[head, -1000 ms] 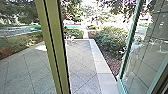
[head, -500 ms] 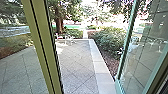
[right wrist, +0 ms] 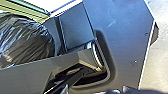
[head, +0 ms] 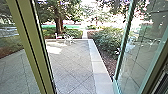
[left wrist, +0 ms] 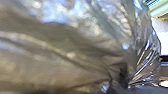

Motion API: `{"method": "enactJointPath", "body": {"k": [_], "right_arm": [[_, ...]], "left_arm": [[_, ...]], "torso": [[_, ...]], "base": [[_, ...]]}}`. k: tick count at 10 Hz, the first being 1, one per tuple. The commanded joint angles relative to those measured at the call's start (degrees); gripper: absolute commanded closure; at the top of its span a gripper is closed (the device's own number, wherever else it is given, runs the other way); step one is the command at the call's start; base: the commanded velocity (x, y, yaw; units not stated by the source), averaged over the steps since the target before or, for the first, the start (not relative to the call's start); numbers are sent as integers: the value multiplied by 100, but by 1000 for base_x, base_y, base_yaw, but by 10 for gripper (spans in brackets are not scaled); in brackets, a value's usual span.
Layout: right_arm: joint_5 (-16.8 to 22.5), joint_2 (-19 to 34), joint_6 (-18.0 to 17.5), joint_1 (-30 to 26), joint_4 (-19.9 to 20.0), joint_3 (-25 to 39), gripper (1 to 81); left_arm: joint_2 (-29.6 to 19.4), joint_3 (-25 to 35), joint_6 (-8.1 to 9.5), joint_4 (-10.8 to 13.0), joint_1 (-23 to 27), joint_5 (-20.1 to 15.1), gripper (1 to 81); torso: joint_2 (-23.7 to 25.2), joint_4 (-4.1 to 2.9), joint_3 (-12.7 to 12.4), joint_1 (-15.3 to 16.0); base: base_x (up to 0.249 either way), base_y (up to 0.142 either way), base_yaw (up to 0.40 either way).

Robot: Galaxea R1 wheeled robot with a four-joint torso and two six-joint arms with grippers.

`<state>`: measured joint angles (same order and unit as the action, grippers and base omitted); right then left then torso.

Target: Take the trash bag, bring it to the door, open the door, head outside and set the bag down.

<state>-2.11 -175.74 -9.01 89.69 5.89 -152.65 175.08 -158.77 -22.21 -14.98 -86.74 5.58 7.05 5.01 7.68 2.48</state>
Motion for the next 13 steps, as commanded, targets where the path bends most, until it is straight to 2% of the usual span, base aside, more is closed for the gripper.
{"method": "enactJointPath", "body": {"k": [1, 13], "right_arm": [[334, -78, 22, -209, -61, 26, 10], [343, -95, 31, -165, -70, -18, 10]], "left_arm": [[19, 13, -11, 74, 223, -356, 811], [27, 13, -11, 83, 231, -356, 811]], "torso": [[0, 0, 0, 0], [0, 0, 0, 0]], "base": [[0, -127, 0], [0, -110, 0]]}}
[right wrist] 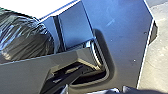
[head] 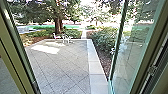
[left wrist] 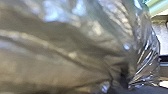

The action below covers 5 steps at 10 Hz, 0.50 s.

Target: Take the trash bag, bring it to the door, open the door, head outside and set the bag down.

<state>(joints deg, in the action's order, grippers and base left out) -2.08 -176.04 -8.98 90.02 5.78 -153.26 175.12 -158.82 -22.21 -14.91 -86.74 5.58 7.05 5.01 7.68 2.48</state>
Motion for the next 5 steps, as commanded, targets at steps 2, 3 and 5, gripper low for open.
{"method": "enactJointPath", "body": {"k": [2, 3, 5], "right_arm": [[340, -65, 28, -198, -59, 43, 10], [340, -65, 28, -198, -59, 43, 10], [340, -65, 28, -198, -50, 43, 10]], "left_arm": [[24, 17, -11, 67, 231, -356, 811], [24, 17, -11, 67, 223, -356, 811], [24, 17, -11, 67, 223, -347, 811]], "torso": [[0, 0, 0, 0], [0, 0, 0, 0], [0, 0, 0, 0]], "base": [[0, -32, 0], [0, 0, 0], [0, 0, 0]]}}
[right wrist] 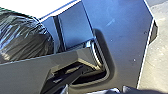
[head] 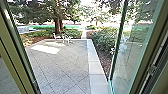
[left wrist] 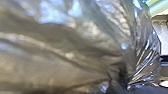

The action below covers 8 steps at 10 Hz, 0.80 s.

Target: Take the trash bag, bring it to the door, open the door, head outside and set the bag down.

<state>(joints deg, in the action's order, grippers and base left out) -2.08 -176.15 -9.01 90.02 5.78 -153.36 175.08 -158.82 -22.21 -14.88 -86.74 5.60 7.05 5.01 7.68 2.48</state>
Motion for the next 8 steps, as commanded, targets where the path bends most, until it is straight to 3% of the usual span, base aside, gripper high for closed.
{"method": "enactJointPath", "body": {"k": [1, 8], "right_arm": [[340, -54, 31, -198, -59, 53, 10], [340, -54, 136, -128, -209, 53, 10]], "left_arm": [[27, 17, -3, 65, 231, -349, 811], [19, -9, 6, 56, 214, -340, 811]], "torso": [[0, 0, 0, 0], [0, 0, 0, -2]], "base": [[0, 0, 0], [22, 0, 0]]}}
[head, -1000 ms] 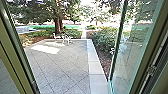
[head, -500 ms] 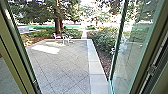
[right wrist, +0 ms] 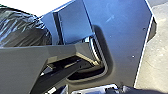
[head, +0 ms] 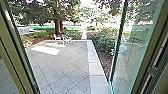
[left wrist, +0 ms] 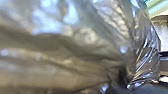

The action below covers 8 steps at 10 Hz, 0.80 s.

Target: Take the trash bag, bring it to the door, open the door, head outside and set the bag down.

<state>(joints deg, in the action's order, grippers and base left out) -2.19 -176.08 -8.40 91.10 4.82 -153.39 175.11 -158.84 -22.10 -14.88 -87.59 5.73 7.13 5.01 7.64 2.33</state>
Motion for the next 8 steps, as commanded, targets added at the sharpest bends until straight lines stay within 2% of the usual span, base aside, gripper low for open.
{"method": "enactJointPath", "body": {"k": [1, 8], "right_arm": [[351, -61, 75, -237, -112, 56, 10], [351, -70, 75, -219, -112, 56, 10]], "left_arm": [[7, -7, -5, 56, 299, -353, 811], [7, -7, -5, 56, 299, -353, 811]], "torso": [[-2, 0, 0, 2], [-2, 0, 2, 0]], "base": [[93, 0, 0], [111, 0, 0]]}}
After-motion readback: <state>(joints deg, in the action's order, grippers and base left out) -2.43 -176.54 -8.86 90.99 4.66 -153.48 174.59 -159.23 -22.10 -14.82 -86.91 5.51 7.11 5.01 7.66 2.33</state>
